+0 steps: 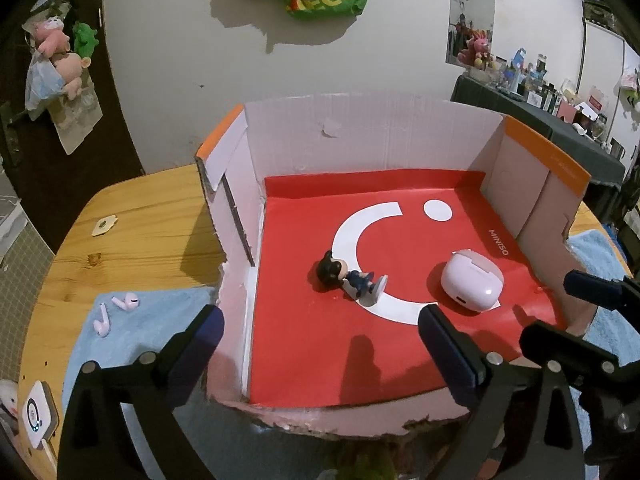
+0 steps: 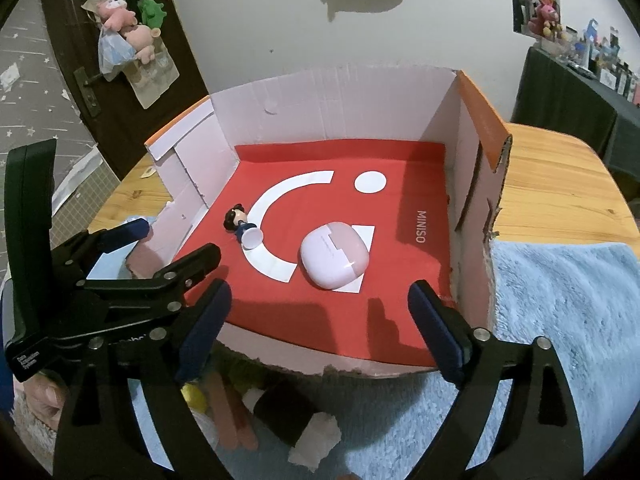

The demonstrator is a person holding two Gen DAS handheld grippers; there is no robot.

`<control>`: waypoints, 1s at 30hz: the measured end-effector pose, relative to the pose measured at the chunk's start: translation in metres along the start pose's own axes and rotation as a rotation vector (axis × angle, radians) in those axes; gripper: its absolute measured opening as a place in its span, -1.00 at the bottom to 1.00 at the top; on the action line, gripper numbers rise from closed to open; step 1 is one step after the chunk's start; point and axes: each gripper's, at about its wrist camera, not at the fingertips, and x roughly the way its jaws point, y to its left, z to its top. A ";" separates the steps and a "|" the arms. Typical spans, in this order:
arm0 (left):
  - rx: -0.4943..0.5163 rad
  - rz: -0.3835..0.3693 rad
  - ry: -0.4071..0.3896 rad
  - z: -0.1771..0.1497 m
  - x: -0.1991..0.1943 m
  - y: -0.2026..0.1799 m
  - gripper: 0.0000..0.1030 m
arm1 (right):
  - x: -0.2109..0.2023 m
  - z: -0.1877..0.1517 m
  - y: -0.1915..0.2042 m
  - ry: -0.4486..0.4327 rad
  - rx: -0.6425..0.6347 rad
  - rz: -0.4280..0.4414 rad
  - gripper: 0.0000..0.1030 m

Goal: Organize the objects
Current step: 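Withdraw both open tools out of the box back over the towel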

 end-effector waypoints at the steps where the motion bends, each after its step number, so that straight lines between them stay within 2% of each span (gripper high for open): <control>1: 0.000 0.000 0.000 0.000 -0.001 0.000 0.93 | -0.001 0.000 0.000 -0.002 -0.001 -0.001 0.79; 13: -0.010 -0.005 0.002 -0.006 -0.006 0.001 0.93 | -0.015 -0.008 0.001 -0.019 0.002 -0.030 0.83; 24: -0.013 -0.025 -0.015 -0.018 -0.027 0.005 0.93 | -0.033 -0.020 0.006 -0.047 0.004 -0.035 0.83; 30: -0.007 -0.040 -0.021 -0.025 -0.037 0.003 1.00 | -0.047 -0.028 0.007 -0.067 0.013 -0.032 0.83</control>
